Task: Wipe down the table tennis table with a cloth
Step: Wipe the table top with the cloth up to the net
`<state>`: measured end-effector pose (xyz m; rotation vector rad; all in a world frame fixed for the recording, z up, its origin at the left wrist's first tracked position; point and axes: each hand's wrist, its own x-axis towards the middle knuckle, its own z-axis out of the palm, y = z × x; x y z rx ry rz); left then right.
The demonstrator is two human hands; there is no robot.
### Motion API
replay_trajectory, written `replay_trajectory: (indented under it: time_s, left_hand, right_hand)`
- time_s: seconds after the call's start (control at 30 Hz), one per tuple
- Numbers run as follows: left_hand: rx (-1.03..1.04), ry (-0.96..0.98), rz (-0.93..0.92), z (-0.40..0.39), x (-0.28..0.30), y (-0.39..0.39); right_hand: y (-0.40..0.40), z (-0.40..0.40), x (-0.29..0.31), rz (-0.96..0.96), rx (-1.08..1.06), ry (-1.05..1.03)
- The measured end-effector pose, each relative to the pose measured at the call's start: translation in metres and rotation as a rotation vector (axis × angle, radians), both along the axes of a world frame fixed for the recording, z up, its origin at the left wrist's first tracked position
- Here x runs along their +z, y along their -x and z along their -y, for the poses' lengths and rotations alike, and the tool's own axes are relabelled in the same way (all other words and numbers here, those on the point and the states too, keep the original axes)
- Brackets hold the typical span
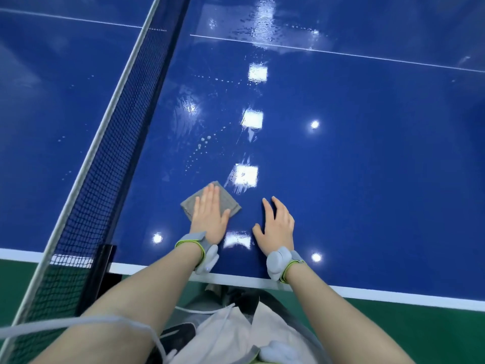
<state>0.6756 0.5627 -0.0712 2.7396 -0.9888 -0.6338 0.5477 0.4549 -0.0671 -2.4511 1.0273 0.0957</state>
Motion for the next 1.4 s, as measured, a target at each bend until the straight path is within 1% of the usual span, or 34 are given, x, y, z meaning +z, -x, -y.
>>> replay_trajectory:
  time_s: [0.1, 0.27, 0.37, 0.5, 0.57, 0.67, 0.77, 0.83, 0.9, 0.97, 1.03, 1.1, 1.2, 1.3, 1.4]
  left_hand:
    - [0.172, -0.003, 0.024, -0.004, 0.001, -0.017]
    - [0.368, -0.01, 0.044, -0.033, -0.002, -0.052]
    - [0.408, -0.042, 0.037, -0.047, -0.001, -0.075]
    - [0.433, -0.058, 0.005, -0.037, 0.001, -0.082]
    - [0.387, -0.068, -0.011, -0.028, 0.002, -0.082]
    - [0.246, -0.073, -0.034, -0.008, 0.008, -0.083]
    - [0.002, -0.075, -0.048, 0.019, 0.014, -0.072]
    - [-0.18, -0.088, -0.031, 0.032, 0.015, -0.058]
    - [-0.311, -0.112, -0.001, 0.037, 0.013, -0.049]
    - [-0.362, -0.103, 0.017, 0.036, 0.01, -0.047]
    - [-0.369, -0.065, 0.007, 0.031, 0.009, -0.054]
    - [-0.294, -0.038, 0.008, 0.023, 0.007, -0.065]
    - [-0.086, -0.045, 0.039, 0.013, 0.001, -0.092]
    - [0.078, -0.073, 0.079, 0.004, -0.001, -0.12]
    - [0.158, -0.084, 0.089, 0.007, -0.003, -0.126]
  right_hand:
    - [-0.003, 0.006, -0.001, -0.007, 0.02, 0.011]
    - [-0.003, 0.007, -0.002, -0.037, 0.036, 0.024]
    - [-0.003, 0.008, -0.002, -0.023, 0.036, 0.027]
    - [-0.008, 0.008, -0.002, -0.008, -0.009, 0.036]
    - [-0.013, 0.006, -0.003, -0.003, -0.035, 0.034]
    - [-0.024, 0.002, -0.006, 0.017, -0.083, 0.029]
    - [-0.034, 0.001, -0.009, 0.064, -0.138, 0.072]
    - [-0.041, 0.003, -0.012, 0.059, -0.156, 0.073]
    - [-0.052, 0.006, -0.015, 0.053, -0.189, 0.101]
    - [-0.058, 0.007, -0.018, 0.024, -0.22, 0.186]
    - [-0.063, 0.006, -0.021, -0.007, -0.233, 0.246]
    - [-0.062, 0.004, -0.025, -0.042, -0.223, 0.275]
    - [-0.062, 0.004, -0.029, -0.049, -0.225, 0.315]
    - [-0.063, 0.004, -0.03, -0.047, -0.228, 0.338]
    - [-0.063, 0.004, -0.033, -0.061, -0.231, 0.335]
